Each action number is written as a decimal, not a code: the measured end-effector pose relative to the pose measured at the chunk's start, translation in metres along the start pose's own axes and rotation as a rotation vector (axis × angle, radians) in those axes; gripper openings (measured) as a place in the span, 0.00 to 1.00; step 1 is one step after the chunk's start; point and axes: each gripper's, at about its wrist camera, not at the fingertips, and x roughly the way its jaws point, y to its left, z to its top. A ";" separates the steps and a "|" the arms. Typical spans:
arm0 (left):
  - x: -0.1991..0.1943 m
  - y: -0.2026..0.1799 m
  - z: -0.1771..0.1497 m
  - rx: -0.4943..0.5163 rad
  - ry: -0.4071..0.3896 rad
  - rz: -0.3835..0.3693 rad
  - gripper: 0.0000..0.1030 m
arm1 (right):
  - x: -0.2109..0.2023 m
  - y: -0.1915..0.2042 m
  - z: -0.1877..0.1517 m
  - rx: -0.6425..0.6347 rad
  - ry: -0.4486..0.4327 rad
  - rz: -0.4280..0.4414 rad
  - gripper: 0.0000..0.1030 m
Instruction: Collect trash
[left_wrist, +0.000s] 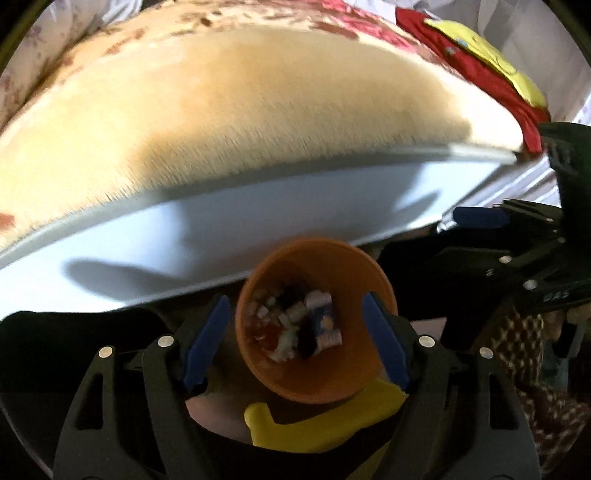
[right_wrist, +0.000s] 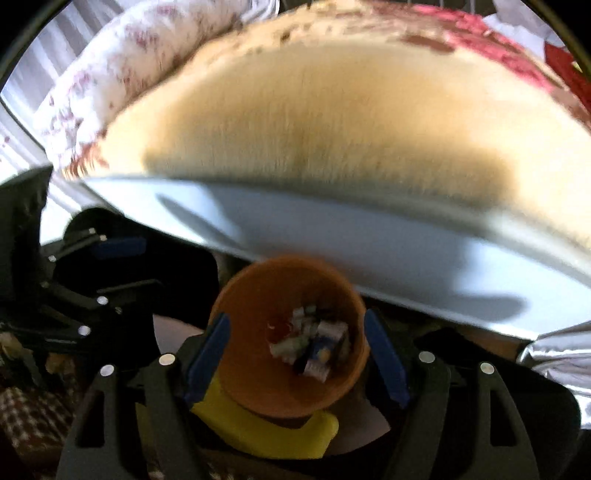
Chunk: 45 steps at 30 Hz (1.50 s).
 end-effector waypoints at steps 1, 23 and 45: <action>-0.003 0.000 0.003 -0.001 -0.019 0.009 0.70 | -0.009 0.001 0.004 -0.003 -0.040 0.005 0.73; -0.114 0.018 0.155 -0.079 -0.597 0.312 0.85 | -0.139 -0.025 0.146 -0.058 -0.752 -0.340 0.95; -0.075 0.080 0.234 -0.230 -0.633 0.417 0.88 | -0.064 -0.083 0.235 -0.061 -0.849 -0.608 0.95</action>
